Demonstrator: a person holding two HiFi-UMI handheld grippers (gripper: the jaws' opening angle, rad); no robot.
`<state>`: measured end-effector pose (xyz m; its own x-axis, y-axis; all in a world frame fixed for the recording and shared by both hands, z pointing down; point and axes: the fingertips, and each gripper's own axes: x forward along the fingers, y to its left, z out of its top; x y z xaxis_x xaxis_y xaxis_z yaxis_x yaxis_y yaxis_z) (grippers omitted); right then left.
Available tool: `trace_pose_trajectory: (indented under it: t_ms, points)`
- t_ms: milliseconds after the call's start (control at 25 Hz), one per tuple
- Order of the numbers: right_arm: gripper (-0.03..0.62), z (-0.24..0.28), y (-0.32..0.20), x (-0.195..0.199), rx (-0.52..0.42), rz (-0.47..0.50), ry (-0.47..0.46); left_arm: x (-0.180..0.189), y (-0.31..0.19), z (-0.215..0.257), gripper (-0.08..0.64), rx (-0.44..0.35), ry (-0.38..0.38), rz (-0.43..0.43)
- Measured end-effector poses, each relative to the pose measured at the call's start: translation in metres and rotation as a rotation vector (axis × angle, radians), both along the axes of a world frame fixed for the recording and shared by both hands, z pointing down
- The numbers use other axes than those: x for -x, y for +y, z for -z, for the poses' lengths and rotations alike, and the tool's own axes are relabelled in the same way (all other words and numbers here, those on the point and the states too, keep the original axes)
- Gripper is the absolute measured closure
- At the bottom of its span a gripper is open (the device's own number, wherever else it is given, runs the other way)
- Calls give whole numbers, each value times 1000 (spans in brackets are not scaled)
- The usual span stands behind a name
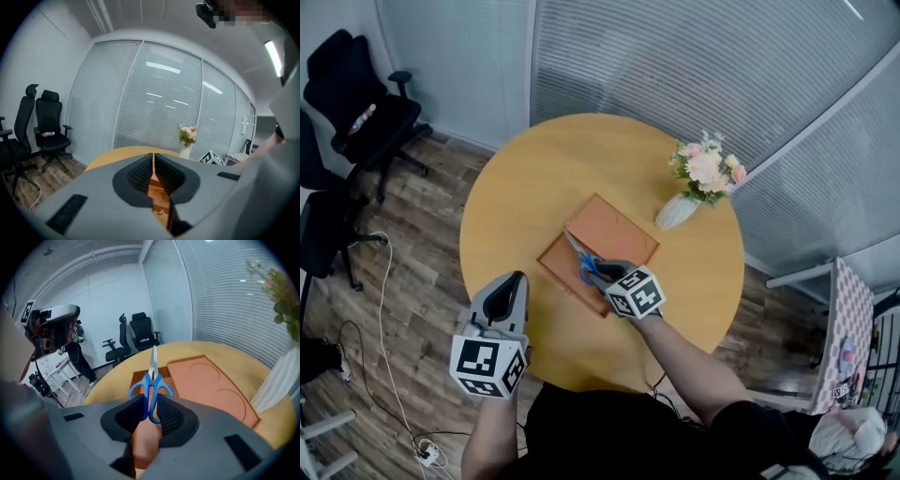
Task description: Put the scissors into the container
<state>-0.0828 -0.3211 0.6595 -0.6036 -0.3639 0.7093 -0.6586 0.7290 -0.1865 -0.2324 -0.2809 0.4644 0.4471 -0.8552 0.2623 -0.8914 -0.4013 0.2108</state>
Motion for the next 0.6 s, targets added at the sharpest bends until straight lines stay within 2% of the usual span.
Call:
trace_pose_trajectory:
  t_ms: [200,480,600]
  points:
    - [495,-27,6,-1,79,-24,55,16,0,-9,537,9,18,26]
    - [495,-53,12,-3,102,12,200,44,4,-19,537,31,16,66]
    - [495,-59,16,-3,132,1,218,57,5,-19,537,37,11,85]
